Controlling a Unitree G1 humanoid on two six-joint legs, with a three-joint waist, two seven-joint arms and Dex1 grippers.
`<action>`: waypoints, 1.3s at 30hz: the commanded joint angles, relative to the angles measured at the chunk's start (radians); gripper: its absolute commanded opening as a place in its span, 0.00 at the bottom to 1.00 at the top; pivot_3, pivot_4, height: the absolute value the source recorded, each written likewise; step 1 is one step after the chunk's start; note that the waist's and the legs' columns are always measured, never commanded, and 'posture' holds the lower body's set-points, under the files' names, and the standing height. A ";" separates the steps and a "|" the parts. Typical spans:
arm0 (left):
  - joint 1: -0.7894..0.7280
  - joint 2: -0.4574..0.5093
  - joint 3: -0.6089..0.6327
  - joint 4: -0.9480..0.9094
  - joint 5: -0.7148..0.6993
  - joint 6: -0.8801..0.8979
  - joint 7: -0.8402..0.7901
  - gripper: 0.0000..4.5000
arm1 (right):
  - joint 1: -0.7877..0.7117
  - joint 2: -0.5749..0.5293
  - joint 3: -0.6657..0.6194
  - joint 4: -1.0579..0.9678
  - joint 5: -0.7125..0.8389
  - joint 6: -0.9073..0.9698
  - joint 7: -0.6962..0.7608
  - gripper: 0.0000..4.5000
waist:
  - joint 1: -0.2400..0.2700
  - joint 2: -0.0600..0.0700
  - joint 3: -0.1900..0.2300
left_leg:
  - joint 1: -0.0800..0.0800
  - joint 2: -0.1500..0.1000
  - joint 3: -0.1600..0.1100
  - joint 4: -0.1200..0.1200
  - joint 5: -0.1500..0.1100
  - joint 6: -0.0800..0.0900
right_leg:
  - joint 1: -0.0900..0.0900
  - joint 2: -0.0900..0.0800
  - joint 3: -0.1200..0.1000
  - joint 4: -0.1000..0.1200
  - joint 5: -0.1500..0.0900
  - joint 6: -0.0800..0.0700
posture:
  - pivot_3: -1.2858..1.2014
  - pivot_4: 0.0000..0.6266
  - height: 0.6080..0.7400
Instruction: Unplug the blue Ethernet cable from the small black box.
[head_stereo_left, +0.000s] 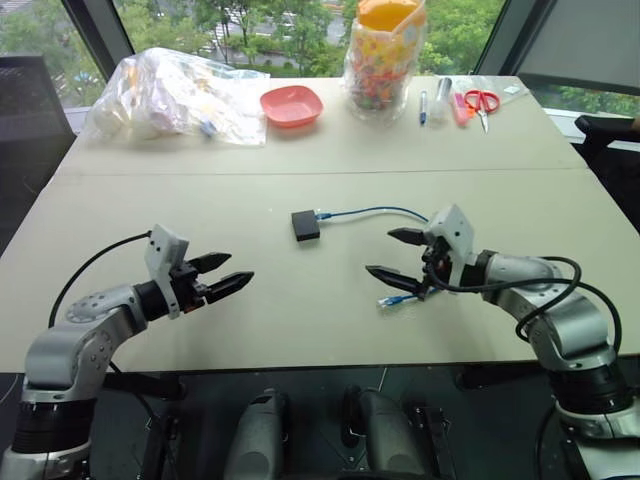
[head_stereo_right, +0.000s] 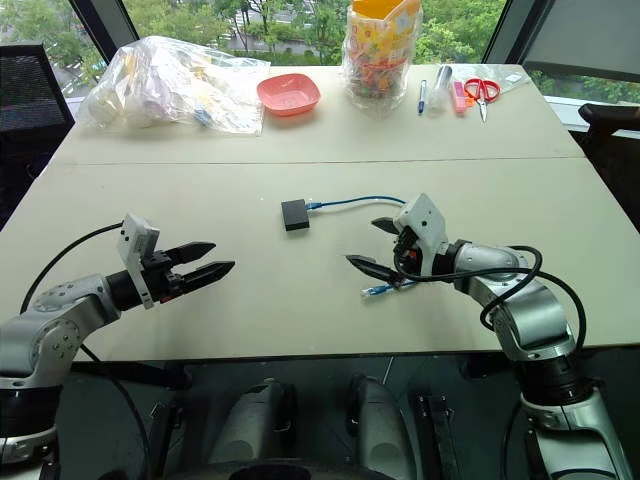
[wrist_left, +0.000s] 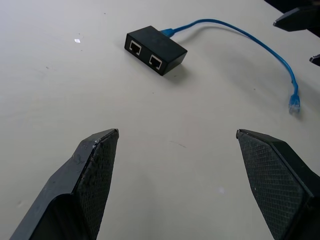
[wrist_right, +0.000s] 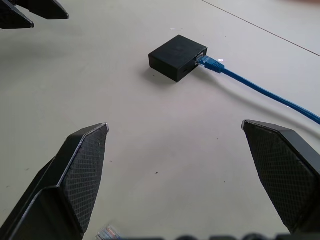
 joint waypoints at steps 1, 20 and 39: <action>-0.004 0.004 0.005 -0.019 0.004 -0.021 0.000 0.87 | -0.005 0.005 -0.009 -0.022 -0.001 -0.021 0.001 1.00 | 0.000 0.000 0.000 | 0.000 0.000 0.000 0.000 0.000 0.000 | 0.000 0.000 0.000 0.000 0.000 0.000 | 0.52 0.24 1.00; -0.180 0.056 -0.003 0.175 0.048 -0.062 -0.071 0.87 | -0.245 0.107 0.133 0.319 -0.156 -0.204 0.074 1.00 | -0.005 0.000 0.000 | 0.001 0.000 0.001 0.000 0.000 0.000 | -0.001 0.001 0.000 0.001 0.000 0.000 | 0.52 0.24 1.00; 0.069 0.138 0.171 -0.174 -0.189 0.142 -0.080 0.88 | -0.888 0.508 0.259 1.613 -0.575 -0.703 0.043 0.94 | -0.033 0.000 0.000 | 0.004 0.000 0.003 -0.002 0.001 0.000 | 0.000 0.001 0.003 0.005 0.003 0.003 | 0.52 0.24 1.00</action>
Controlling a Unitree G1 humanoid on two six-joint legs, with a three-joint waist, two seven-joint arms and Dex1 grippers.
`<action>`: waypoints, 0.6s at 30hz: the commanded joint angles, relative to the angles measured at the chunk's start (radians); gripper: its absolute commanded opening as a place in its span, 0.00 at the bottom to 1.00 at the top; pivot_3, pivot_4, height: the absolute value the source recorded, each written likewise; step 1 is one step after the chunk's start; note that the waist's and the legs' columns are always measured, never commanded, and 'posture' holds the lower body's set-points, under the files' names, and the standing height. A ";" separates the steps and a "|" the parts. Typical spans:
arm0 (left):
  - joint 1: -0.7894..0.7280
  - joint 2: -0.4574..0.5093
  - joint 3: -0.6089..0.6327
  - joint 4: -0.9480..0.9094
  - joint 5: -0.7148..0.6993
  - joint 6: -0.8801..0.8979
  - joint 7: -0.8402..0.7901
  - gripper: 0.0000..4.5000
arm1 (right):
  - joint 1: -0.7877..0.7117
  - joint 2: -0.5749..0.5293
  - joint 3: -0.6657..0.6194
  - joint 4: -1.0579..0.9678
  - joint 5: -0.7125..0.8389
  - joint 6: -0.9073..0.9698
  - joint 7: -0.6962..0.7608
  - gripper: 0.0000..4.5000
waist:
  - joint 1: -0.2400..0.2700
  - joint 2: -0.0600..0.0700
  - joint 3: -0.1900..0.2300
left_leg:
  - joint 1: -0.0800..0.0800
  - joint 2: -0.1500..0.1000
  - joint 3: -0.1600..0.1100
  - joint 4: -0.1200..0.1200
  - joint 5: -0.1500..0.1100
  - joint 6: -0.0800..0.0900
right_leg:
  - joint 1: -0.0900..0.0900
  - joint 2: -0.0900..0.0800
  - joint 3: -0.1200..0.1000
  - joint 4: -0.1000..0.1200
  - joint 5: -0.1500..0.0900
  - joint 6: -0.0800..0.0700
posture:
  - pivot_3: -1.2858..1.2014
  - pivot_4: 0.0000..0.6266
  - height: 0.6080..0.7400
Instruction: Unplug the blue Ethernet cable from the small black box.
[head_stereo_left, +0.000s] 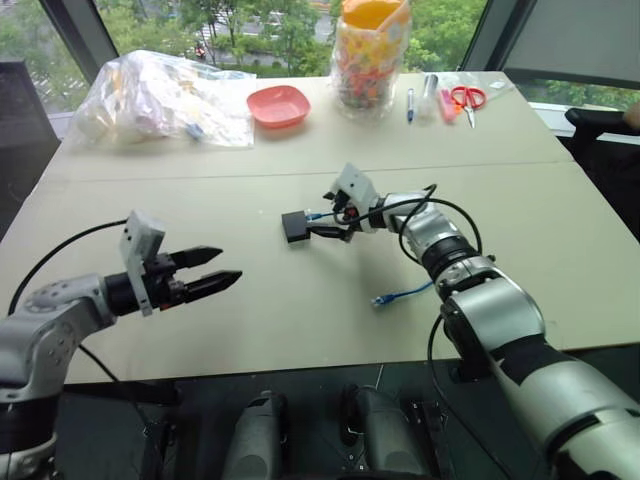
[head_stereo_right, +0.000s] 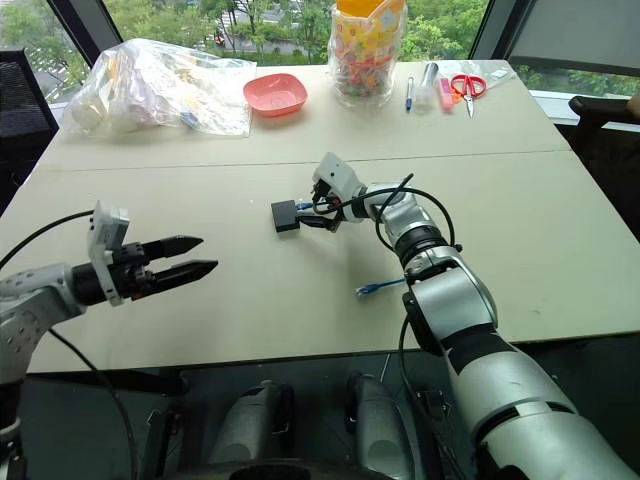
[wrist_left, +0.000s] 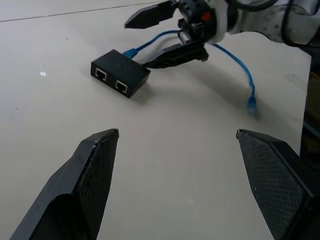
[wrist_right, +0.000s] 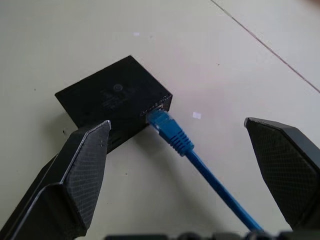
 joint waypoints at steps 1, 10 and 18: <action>0.024 -0.002 0.055 -0.067 -0.040 0.012 0.046 0.88 | -0.014 0.032 0.074 0.066 -0.136 -0.003 -0.032 0.88 | 0.000 0.000 0.000 | 0.003 0.000 0.000 0.000 0.000 0.000 | 0.003 0.000 0.000 0.000 -0.001 -0.001 | 0.52 0.24 1.00; 0.102 0.009 0.127 -0.123 -0.090 0.031 0.110 0.88 | -0.052 0.052 -0.106 0.080 -0.058 0.106 -0.040 0.02 | 0.007 0.001 -0.004 | 0.011 0.001 -0.001 0.000 -0.001 -0.005 | 0.010 -0.001 0.000 -0.001 -0.002 -0.005 | 0.52 0.24 1.00; 0.070 0.012 0.069 -0.071 -0.065 0.006 0.108 0.88 | -0.080 0.003 -0.278 0.057 0.039 0.126 0.079 0.14 | 0.006 0.002 -0.003 | 0.007 0.001 0.001 -0.003 0.001 -0.002 | 0.005 0.000 0.000 -0.001 -0.002 -0.004 | 0.52 0.24 1.00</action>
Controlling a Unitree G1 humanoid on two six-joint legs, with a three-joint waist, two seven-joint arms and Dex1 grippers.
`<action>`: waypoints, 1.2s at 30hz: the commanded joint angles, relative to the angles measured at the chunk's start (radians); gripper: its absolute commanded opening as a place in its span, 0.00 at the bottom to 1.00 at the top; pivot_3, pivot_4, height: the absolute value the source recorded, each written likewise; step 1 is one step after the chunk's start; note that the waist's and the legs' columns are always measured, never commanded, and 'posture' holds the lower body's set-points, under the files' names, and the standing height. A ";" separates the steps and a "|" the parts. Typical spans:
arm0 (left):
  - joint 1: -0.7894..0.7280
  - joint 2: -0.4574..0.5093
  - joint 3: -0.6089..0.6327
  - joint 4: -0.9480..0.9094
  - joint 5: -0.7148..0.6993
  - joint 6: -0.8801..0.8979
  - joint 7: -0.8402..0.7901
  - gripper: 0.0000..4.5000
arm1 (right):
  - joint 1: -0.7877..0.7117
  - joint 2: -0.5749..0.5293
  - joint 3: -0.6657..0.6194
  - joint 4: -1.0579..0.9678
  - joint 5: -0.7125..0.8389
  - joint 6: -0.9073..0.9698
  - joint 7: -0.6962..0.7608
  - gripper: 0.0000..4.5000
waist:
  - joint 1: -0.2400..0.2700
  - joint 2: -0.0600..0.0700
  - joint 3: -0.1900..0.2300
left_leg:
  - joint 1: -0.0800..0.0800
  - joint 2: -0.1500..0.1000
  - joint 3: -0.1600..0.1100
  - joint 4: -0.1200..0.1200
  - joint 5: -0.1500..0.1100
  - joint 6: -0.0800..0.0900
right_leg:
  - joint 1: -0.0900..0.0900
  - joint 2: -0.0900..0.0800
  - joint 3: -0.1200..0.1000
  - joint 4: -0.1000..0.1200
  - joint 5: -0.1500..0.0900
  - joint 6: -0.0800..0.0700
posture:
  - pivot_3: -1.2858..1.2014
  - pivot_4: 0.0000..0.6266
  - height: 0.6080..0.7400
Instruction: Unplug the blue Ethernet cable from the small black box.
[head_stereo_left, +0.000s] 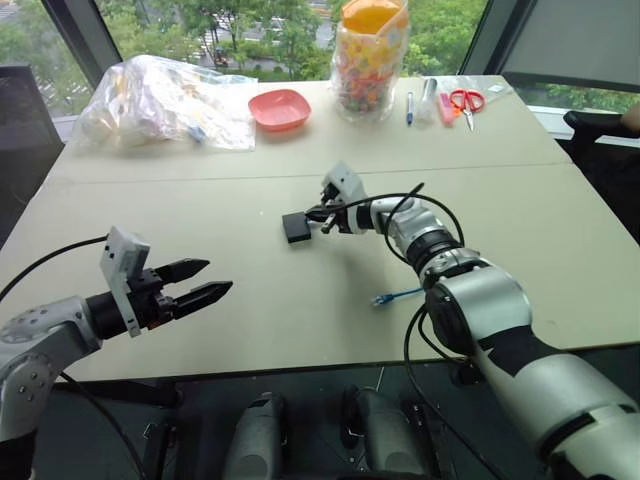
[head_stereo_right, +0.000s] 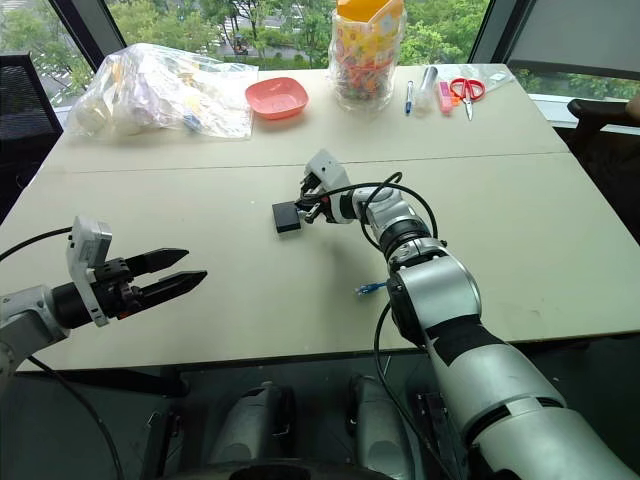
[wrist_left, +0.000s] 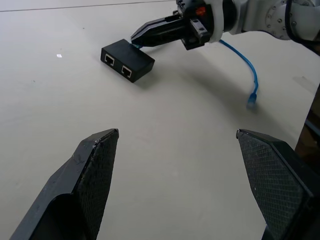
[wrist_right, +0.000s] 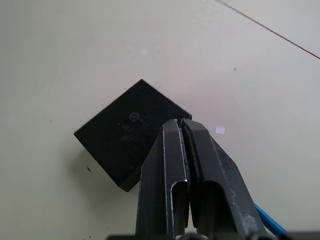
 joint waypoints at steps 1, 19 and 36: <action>-0.042 0.016 -0.019 0.024 0.010 -0.019 -0.014 0.88 | -0.034 -0.039 -0.038 -0.023 0.015 -0.017 0.024 0.20 | 0.003 0.000 0.000 | 0.000 0.000 0.000 0.000 0.000 0.000 | 0.000 0.000 0.000 0.000 0.000 0.000 | 0.52 0.24 1.00; -0.025 -0.010 -0.038 -0.016 0.035 -0.033 0.018 0.88 | 0.024 0.043 0.059 0.012 -0.185 -0.026 -0.278 0.86 | -0.004 0.000 0.000 | 0.000 0.001 0.000 0.000 0.000 0.000 | -0.001 0.001 0.000 0.000 0.000 0.000 | 0.52 0.24 1.00; -0.353 -0.045 -0.058 0.370 0.026 -0.088 -0.045 0.88 | 0.023 -0.090 0.249 -0.113 -0.377 -0.469 -0.353 0.00 | 0.009 0.001 0.001 | -0.002 -0.001 -0.001 0.000 0.000 0.000 | 0.000 -0.001 -0.001 -0.001 -0.001 -0.001 | 0.52 0.24 1.00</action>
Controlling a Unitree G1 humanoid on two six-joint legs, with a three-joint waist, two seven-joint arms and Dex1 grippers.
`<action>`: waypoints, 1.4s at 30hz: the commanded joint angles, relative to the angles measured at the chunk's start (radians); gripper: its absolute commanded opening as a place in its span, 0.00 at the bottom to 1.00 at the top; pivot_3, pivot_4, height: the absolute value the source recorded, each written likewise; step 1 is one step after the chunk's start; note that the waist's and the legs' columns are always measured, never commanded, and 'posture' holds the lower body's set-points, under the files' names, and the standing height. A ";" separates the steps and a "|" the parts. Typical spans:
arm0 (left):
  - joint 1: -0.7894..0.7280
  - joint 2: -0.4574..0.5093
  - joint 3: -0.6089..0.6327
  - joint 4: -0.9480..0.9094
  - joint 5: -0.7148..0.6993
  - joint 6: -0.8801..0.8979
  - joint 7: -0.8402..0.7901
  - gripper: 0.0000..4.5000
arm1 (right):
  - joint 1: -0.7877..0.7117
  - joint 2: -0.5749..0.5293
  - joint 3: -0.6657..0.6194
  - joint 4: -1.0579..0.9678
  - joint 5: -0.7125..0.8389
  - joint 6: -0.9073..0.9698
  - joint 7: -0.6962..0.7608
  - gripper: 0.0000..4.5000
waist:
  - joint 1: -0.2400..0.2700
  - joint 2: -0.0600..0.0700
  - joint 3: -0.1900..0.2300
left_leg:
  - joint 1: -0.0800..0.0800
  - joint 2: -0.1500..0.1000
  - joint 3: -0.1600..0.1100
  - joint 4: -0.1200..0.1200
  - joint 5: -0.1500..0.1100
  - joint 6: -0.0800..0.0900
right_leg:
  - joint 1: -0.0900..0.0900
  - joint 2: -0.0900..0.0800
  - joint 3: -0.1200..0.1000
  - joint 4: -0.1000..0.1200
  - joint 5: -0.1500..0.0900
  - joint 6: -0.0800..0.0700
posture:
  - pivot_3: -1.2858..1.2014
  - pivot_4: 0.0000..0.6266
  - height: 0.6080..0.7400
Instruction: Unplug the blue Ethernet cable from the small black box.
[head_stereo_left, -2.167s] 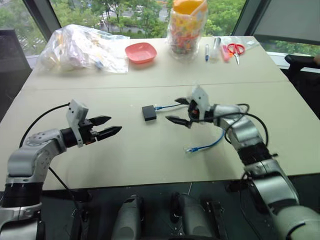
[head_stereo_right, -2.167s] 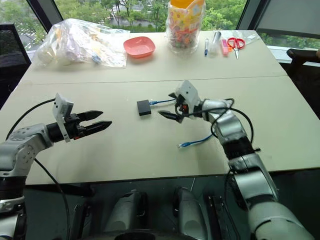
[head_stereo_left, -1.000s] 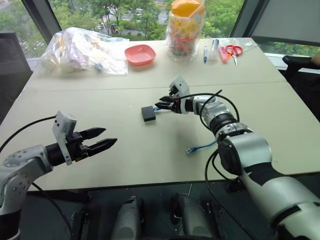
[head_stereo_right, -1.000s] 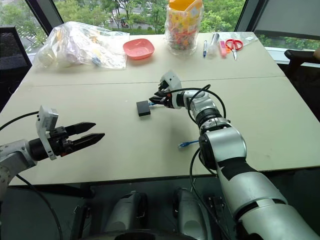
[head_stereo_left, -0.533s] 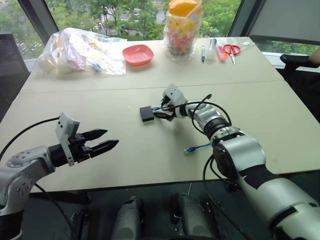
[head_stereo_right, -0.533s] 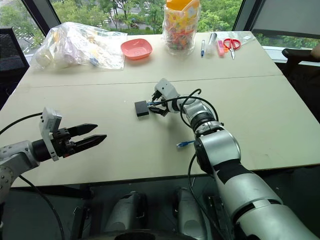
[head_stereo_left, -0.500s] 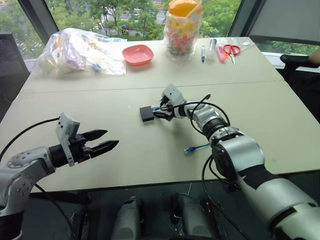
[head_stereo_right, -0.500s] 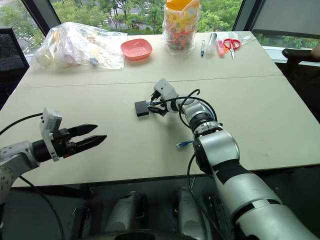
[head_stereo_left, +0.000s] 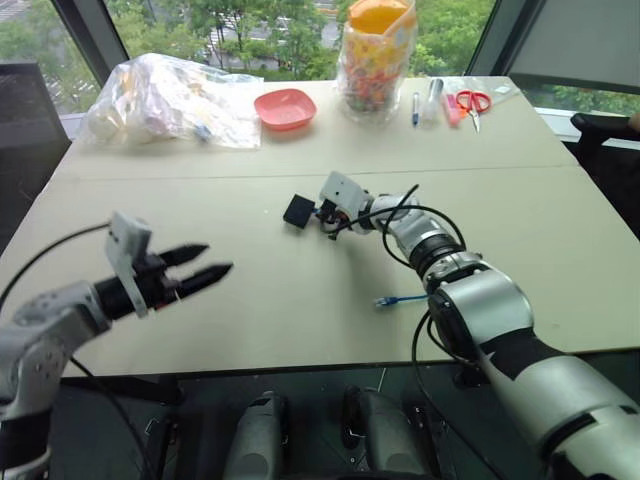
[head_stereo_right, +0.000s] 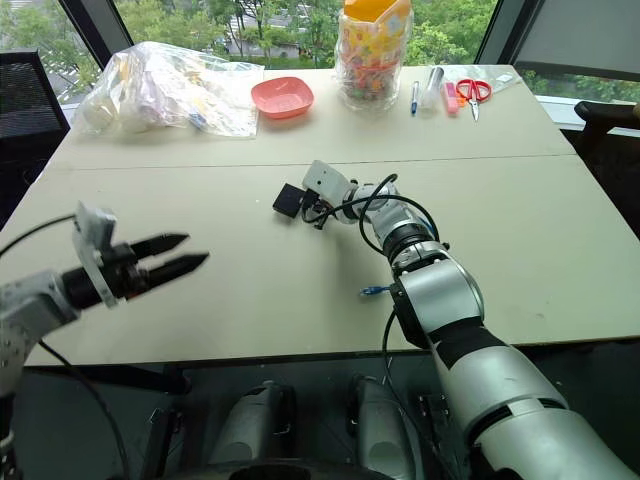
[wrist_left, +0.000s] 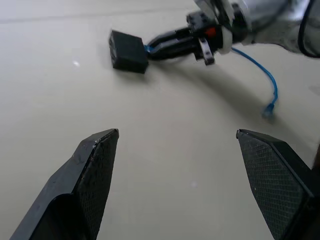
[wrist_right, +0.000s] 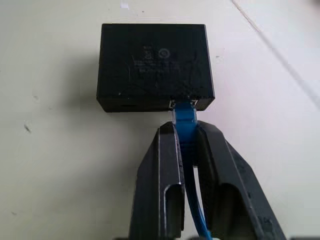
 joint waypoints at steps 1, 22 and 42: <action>-0.213 -0.029 -0.039 0.241 -0.002 -0.032 -0.091 0.88 | 0.005 -0.058 0.058 -0.117 -0.064 -0.233 -0.127 0.00 | -0.007 -0.001 0.000 | 0.000 -0.001 0.000 0.000 0.000 0.000 | 0.001 0.000 0.000 0.000 0.000 0.000 | 0.52 0.24 1.00; -0.992 -0.282 -0.296 1.381 0.439 -0.461 -0.550 0.82 | 0.174 -0.233 0.112 -0.686 -0.061 -0.385 -0.168 0.00 | -0.012 -0.003 0.001 | 0.001 -0.003 0.009 -0.001 0.000 0.001 | 0.000 0.001 0.002 0.002 0.001 0.007 | 0.52 0.24 1.00; -0.973 -0.283 -0.211 1.361 0.452 -0.392 -0.625 0.11 | 0.526 -0.127 -0.106 -1.232 0.485 0.366 0.014 0.87 | -0.007 -0.003 0.001 | 0.001 -0.003 0.005 0.000 0.000 0.001 | 0.000 0.000 0.002 0.003 0.001 0.006 | 0.52 0.24 1.00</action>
